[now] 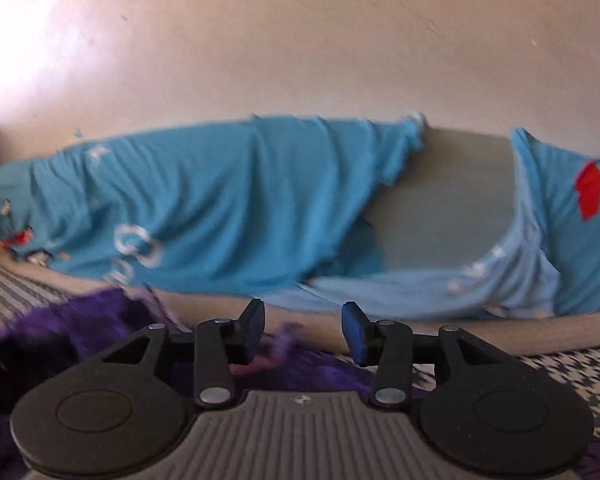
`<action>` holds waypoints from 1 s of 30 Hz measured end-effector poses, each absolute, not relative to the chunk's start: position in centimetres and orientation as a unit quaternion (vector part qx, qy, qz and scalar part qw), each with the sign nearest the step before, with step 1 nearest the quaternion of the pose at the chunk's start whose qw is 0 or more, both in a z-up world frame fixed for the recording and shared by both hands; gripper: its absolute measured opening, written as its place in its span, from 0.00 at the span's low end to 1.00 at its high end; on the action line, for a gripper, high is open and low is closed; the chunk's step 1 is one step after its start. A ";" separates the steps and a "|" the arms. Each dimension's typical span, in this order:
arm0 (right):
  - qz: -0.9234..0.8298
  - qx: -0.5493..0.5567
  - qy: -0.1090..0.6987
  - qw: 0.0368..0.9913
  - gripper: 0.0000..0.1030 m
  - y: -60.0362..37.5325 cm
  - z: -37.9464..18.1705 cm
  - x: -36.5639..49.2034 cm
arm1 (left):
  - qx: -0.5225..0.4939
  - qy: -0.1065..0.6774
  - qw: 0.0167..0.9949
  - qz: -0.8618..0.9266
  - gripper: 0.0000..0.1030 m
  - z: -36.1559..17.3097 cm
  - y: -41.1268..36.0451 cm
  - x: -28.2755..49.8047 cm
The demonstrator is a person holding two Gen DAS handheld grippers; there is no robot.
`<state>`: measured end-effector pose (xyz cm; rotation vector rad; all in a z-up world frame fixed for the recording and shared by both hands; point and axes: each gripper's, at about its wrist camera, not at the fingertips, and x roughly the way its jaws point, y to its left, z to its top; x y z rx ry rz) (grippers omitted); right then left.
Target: Fold clothes
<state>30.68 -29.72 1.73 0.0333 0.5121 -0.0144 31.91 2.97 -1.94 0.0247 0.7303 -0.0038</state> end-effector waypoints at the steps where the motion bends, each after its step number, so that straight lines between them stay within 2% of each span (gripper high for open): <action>1: -0.013 0.017 0.261 0.965 0.42 -30.8 1.2 30.6 | 0.014 0.356 0.934 -0.003 1.00 -2.0 2.9 31.9; 6: -0.027 0.032 0.285 0.958 0.46 -34.4 -1.1 30.6 | 0.020 0.363 0.932 -0.007 1.00 -2.4 2.4 31.9; 12: 0.011 0.036 0.287 0.957 0.52 -33.8 -1.7 31.7 | 0.015 0.376 0.926 -0.011 1.00 -2.9 2.6 32.1; 16: 0.035 0.017 0.296 0.954 0.65 -32.8 -2.5 32.5 | 0.004 0.388 0.922 -0.015 1.00 -3.2 2.9 32.3; 21: 0.041 -0.016 0.297 0.954 0.67 -31.7 -3.5 32.9 | 0.005 0.393 0.919 -0.020 1.00 -3.4 2.9 32.3; 25: 0.052 -0.028 0.294 0.954 0.56 -31.6 -3.5 32.9 | 0.010 0.392 0.920 -0.021 1.00 -3.5 2.7 32.1; 29: 0.063 -0.029 0.291 0.954 0.34 -31.6 -3.3 32.7 | 0.012 0.392 0.920 -0.023 1.00 -3.5 2.5 32.0; 30: 0.066 -0.029 0.290 0.954 0.32 -31.6 -3.2 32.7 | 0.012 0.391 0.920 -0.023 1.00 -3.6 2.5 32.0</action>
